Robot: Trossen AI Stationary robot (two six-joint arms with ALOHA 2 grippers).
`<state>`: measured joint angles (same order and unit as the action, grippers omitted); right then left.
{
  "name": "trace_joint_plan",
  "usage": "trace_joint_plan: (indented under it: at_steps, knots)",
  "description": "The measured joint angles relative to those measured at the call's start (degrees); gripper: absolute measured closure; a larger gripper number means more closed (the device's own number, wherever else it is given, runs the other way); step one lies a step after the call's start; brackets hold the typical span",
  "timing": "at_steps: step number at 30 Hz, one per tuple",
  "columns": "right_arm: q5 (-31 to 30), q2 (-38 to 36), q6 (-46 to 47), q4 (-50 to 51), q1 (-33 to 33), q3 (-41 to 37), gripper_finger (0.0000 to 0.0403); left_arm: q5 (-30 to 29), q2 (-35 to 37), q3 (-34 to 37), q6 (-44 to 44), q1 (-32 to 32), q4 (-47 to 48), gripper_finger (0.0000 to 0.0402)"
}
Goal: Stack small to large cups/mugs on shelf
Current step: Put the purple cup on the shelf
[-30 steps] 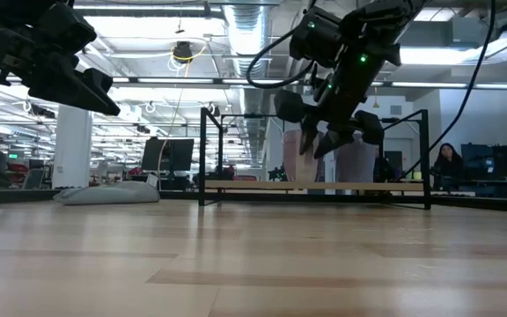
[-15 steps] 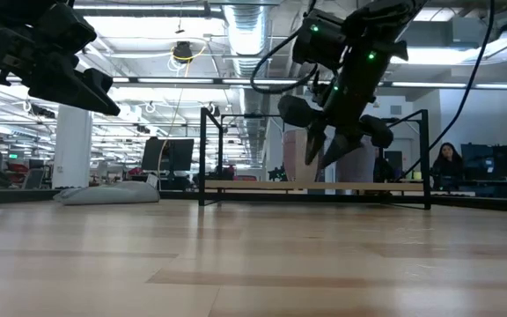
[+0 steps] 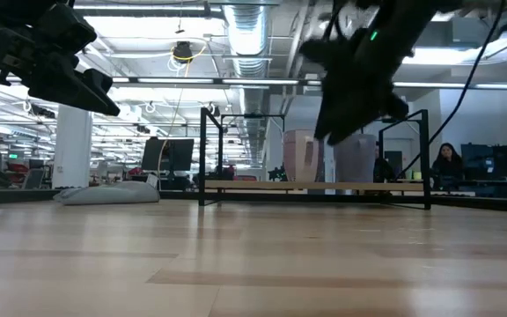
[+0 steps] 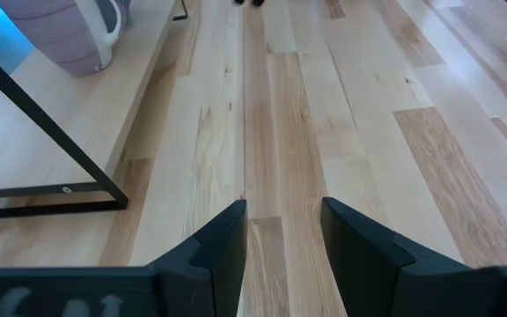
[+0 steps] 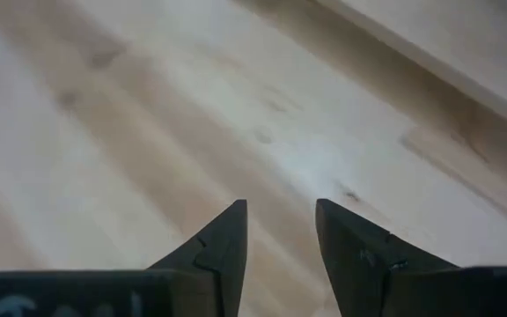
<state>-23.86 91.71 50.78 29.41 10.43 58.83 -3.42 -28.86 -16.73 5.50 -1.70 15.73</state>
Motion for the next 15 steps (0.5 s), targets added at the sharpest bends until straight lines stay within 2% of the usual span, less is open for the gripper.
trace_joint_plan:
  at_steps: [6, 10, 15]
  knots:
    - [-0.2, -7.3, -12.6, 0.2, 5.4, 0.0, 0.0244, 0.0, 0.0, 0.0, 0.0, 0.0, 0.0, 0.0262]
    - [-0.1, -12.6, -13.6, 1.0, 8.1, 0.0, 0.0244, 0.0, 0.0, 0.0, 0.0, 0.0, -0.1, 0.0262]
    - [-0.2, -19.1, -13.4, 7.7, 10.8, 0.0, 0.0244, -0.4, 0.0, 0.0, 0.0, 0.0, -0.2, 0.0262]
